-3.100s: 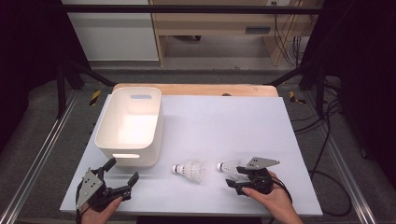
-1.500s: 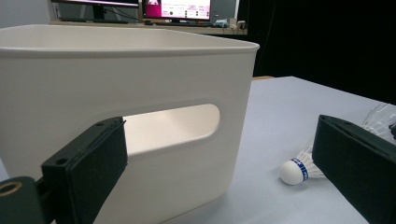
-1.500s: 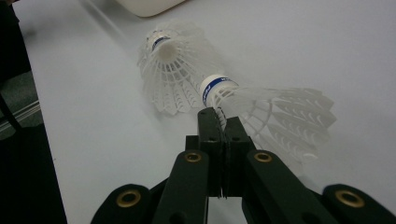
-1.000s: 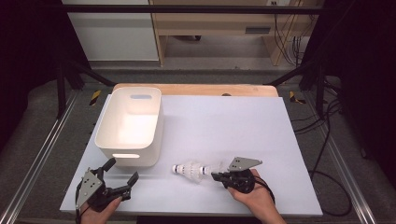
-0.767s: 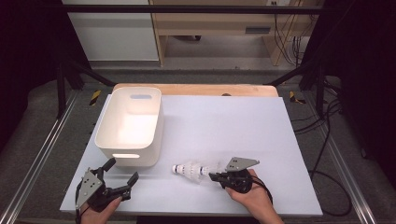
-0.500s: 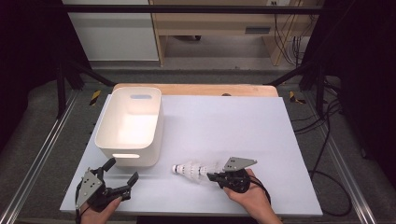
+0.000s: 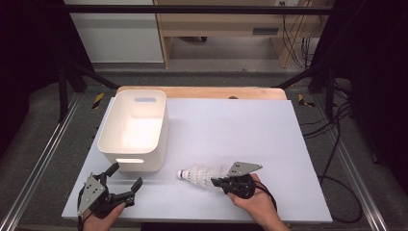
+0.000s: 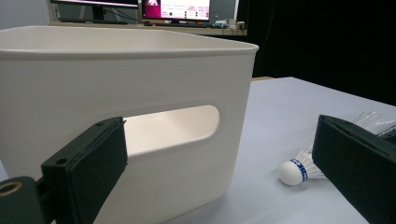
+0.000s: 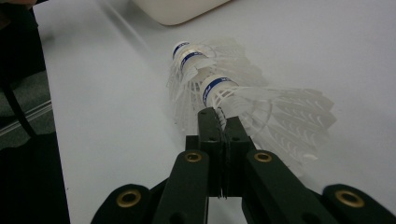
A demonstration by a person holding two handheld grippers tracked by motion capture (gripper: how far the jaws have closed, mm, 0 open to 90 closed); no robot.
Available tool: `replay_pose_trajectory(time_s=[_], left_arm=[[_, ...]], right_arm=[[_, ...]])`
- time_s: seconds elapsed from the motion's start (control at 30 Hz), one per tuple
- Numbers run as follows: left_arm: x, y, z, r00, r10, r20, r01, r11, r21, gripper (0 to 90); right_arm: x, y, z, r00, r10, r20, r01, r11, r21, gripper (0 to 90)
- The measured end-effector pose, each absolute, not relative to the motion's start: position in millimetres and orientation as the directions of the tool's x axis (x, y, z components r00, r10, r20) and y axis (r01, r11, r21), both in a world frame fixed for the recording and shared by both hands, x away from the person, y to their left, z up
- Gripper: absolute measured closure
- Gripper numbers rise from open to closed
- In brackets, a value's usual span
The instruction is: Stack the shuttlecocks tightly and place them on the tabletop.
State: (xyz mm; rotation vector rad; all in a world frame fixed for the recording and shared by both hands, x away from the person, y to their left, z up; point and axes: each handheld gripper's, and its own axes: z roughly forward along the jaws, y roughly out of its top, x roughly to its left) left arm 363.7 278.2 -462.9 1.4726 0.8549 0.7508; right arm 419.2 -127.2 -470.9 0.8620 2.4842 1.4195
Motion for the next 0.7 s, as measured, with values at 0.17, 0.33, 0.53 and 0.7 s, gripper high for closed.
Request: replay_pose_trajectory(time_s=[0.17,0.33,0.53,0.7], left_arm=[[363.7,278.1,-462.8,0.521,0.853,-0.029,0.082,-0.016,0.997,3.4],[363.7,278.2,-462.8,0.521,0.853,-0.029,0.081,-0.016,0.997,3.4],[363.7,278.1,-462.8,0.521,0.853,-0.031,0.081,-0.013,0.997,3.4],[363.7,278.3,-462.8,0.520,0.853,-0.031,0.081,-0.013,0.997,3.4]], right_arm=[[419.3,-124.0,-471.6,-0.826,0.547,0.137,0.398,0.394,0.829,89.7],[420.2,-120.5,-471.4,-0.828,0.545,0.132,0.393,0.396,0.830,89.6],[420.9,-117.1,-471.6,-0.832,0.540,0.128,0.388,0.400,0.831,89.6],[421.5,-115.1,-472.6,-0.834,0.537,0.127,0.385,0.400,0.832,89.6]])
